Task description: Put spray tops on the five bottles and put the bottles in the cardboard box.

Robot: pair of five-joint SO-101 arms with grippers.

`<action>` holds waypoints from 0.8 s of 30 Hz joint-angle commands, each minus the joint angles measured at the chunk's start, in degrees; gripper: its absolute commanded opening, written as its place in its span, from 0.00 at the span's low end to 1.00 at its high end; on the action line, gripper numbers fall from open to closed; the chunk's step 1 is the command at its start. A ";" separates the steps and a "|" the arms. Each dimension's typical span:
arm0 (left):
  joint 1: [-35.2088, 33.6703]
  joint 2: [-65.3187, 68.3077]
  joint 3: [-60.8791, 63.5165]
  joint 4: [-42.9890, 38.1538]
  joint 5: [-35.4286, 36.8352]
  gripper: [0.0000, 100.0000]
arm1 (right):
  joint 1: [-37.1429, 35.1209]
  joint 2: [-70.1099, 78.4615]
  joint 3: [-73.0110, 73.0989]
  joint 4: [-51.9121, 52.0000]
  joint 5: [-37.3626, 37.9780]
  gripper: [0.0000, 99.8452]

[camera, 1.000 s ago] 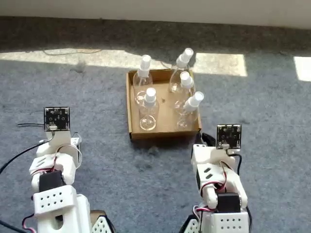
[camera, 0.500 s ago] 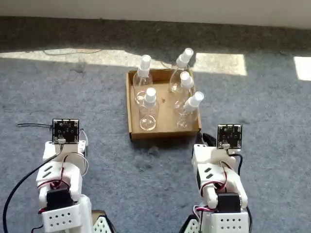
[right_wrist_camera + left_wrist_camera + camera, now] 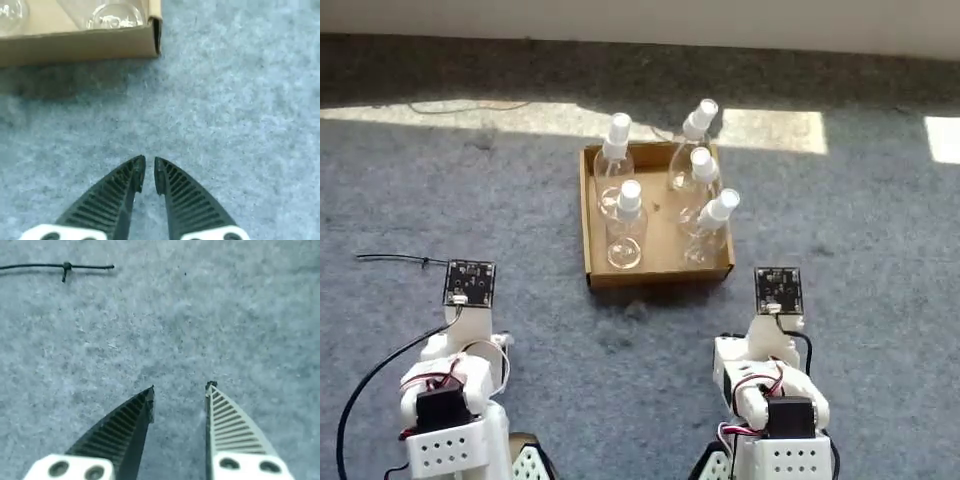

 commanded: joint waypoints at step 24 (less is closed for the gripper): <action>-2.59 0.04 1.10 1.05 -0.26 0.03 | 0.57 -0.40 6.20 0.66 -0.53 0.01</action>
